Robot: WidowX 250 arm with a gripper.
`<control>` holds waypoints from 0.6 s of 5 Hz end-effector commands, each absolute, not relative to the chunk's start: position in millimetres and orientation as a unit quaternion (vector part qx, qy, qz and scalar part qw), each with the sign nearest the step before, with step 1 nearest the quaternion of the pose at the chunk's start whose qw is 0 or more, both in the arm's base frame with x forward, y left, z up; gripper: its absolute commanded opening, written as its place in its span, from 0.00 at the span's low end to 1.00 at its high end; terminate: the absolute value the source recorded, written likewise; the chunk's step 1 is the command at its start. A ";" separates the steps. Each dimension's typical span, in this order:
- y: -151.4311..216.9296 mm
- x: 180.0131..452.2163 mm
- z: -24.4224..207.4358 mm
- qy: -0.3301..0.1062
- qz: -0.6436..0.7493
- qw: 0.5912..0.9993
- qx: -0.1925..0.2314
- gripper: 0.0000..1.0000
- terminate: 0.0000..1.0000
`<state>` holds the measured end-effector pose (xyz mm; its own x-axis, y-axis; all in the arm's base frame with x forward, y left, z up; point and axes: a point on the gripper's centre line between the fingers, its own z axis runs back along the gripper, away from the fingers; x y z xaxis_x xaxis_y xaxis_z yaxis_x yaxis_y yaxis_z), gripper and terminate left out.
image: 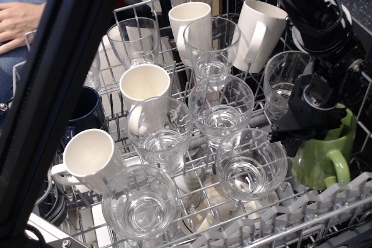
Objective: Pick up green mug
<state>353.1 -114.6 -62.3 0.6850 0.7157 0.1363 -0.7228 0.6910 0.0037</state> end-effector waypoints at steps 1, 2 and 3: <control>-109.5 366.1 -43.7 -0.077 0.386 0.919 -0.001 0.00 0.00; -109.3 357.5 -22.5 -0.096 0.379 0.919 -0.057 0.00 0.00; -113.7 359.3 5.3 -0.082 0.378 0.917 -0.096 0.00 0.00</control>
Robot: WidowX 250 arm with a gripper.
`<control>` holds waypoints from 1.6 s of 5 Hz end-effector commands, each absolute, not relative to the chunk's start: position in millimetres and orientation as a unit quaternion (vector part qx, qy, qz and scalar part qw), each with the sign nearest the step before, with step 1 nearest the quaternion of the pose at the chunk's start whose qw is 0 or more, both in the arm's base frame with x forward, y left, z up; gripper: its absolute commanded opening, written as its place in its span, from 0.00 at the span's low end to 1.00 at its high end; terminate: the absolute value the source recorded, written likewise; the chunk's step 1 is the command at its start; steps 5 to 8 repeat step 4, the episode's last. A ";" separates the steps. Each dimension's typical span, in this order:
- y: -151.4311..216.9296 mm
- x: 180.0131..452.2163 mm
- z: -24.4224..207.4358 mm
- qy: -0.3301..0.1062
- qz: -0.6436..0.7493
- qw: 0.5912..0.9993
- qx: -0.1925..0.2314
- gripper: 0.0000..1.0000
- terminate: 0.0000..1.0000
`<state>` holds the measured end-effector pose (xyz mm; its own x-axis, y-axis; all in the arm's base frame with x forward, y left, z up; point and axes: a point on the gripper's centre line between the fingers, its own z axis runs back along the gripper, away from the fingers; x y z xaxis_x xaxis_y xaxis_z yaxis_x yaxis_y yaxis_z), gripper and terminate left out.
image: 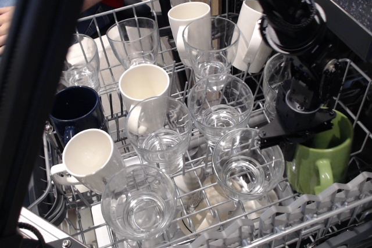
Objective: Pick up green mug
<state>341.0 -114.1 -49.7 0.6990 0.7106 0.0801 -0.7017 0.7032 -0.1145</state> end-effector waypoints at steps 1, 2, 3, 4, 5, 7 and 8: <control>-114.1 355.5 31.8 -0.083 0.358 0.922 -0.124 0.00 0.00; -107.0 372.4 64.1 -0.085 0.332 0.927 -0.154 0.00 0.00; -103.1 371.2 102.1 -0.072 0.303 0.933 -0.182 0.00 0.00; -100.7 366.4 126.9 -0.063 0.286 0.938 -0.185 0.00 1.00; -100.7 366.4 126.9 -0.063 0.286 0.938 -0.185 0.00 1.00; -100.7 366.4 126.9 -0.063 0.286 0.938 -0.185 0.00 1.00; -100.7 366.4 126.9 -0.063 0.286 0.938 -0.185 0.00 1.00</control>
